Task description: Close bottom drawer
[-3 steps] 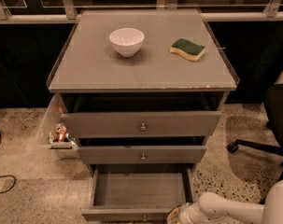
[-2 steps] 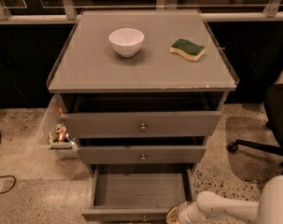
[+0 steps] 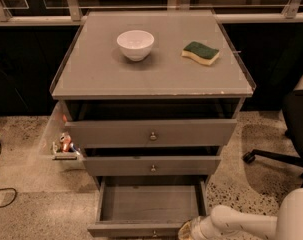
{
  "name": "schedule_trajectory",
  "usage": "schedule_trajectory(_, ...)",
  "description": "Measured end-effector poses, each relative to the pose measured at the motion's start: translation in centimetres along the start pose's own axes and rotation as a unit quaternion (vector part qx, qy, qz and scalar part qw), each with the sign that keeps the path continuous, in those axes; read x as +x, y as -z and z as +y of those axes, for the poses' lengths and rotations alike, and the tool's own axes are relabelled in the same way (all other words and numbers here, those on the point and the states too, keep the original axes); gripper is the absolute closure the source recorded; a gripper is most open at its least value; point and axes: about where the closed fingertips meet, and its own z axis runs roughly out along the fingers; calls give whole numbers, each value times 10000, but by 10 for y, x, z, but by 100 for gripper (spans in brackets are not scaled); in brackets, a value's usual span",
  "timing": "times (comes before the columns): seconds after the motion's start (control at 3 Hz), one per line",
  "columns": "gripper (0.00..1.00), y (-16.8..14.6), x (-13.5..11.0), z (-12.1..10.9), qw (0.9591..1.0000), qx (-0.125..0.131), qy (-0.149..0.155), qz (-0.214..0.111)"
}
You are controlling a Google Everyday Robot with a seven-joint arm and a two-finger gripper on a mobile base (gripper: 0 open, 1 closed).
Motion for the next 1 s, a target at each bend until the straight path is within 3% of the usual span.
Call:
schedule_trajectory(0.67, 12, 0, 0, 0, 10000, -1, 0, 0)
schedule_trajectory(1.0, 0, 0, 0, 0, 10000, -1, -1, -1)
